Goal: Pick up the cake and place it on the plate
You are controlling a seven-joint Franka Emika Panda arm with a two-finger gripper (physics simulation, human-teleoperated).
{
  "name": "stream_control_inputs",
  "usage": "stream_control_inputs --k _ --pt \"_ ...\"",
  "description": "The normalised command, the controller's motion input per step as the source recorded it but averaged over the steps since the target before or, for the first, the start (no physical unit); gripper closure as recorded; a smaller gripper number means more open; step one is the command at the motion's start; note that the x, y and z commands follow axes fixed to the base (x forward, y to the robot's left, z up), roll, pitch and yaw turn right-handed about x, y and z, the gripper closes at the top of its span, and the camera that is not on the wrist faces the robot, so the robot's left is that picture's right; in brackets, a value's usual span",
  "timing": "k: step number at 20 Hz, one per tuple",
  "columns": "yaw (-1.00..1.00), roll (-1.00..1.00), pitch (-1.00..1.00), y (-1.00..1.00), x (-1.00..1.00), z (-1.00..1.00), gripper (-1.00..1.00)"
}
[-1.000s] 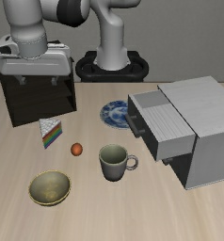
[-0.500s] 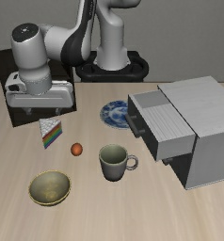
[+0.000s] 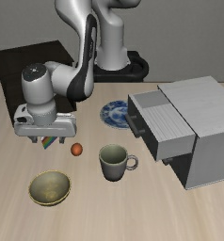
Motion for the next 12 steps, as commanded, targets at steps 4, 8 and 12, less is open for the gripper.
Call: stream_control_inputs --k 4,8,12 --pt "0.0 0.0 0.0 0.0 -1.0 0.0 -1.0" --pt "0.0 0.0 0.0 0.25 -0.25 -0.25 1.0" --pt "0.0 0.0 0.0 0.0 0.0 0.0 1.0"
